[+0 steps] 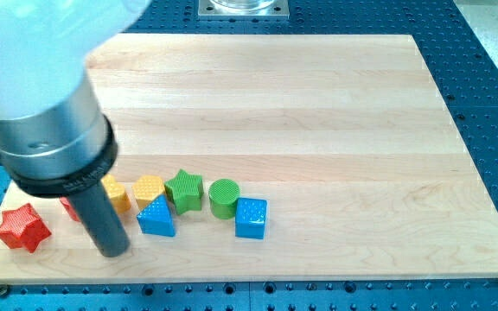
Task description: Move the blue cube to the bottom right side of the board
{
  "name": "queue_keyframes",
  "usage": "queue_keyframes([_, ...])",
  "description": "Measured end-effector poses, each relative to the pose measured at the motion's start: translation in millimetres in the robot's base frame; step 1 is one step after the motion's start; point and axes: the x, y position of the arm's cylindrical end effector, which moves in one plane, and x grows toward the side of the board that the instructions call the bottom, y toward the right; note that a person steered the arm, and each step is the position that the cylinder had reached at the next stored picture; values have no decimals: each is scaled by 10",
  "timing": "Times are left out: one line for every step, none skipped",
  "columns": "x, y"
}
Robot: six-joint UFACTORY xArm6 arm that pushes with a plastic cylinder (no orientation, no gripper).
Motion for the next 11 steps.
queue_keyframes([-218,520])
queue_keyframes([-243,1156])
queue_keyframes([-243,1643])
queue_keyframes([-243,1422])
queue_keyframes([-4,1357])
queue_keyframes([3,2191])
queue_keyframes([-128,2706])
queue_keyframes([-408,2695])
queue_keyframes([-477,3131])
queue_keyframes([-690,3492])
queue_keyframes([-694,3753])
